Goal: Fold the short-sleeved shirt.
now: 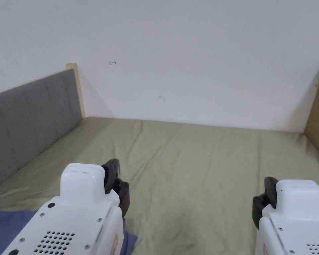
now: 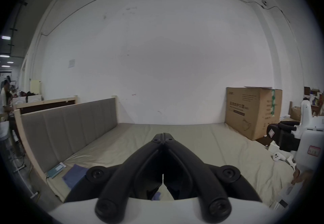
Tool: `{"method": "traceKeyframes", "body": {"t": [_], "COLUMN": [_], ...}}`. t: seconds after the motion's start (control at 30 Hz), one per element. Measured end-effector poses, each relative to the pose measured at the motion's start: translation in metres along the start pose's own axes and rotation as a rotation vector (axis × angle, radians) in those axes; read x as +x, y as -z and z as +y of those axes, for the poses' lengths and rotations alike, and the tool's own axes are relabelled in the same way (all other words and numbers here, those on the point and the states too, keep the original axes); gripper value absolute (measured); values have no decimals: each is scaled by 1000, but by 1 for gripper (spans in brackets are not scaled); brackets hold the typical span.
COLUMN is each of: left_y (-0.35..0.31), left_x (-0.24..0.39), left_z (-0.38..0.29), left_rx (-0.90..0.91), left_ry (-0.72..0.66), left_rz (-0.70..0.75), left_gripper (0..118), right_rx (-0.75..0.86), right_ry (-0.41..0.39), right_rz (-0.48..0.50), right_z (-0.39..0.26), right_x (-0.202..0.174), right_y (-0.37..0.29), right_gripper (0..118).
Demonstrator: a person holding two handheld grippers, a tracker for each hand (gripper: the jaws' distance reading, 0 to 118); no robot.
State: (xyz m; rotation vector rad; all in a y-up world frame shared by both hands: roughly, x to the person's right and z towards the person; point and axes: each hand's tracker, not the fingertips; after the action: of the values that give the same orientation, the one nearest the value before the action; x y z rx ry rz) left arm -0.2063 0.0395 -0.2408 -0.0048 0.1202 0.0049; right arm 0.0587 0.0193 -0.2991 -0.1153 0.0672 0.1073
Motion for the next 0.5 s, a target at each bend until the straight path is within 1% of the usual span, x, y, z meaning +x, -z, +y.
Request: {"method": "traceKeyframes", "body": {"t": [0.07,0.1,0.2,0.3,0.4,0.5], "left_y": [-8,-14,-32,-47,-54,-52], "left_x": [-18,-26,-51,-75,-92,-102], "left_z": [1,0,-3,-5,-10,-19], "left_rx": [-11,-8,-20,-35,-56,-91], "left_ry": [-8,5,56,20,20,15], "left_rz": [54,106,243,319,376,407], "left_gripper": [0,0,0,0,0,0], "right_rx": [6,5,-10,-24,-42,-68], "right_ry": [-18,-21,-10,-9,-24,-21], "right_rz": [59,99,225,314,361,385], "right_z": [3,5,8,7,5,1], "right_x": [-19,-29,-60,-87,-105,-113], "right_y": [6,9,17,22,25,28], "right_gripper": [1,1,1,1,1,1]}}
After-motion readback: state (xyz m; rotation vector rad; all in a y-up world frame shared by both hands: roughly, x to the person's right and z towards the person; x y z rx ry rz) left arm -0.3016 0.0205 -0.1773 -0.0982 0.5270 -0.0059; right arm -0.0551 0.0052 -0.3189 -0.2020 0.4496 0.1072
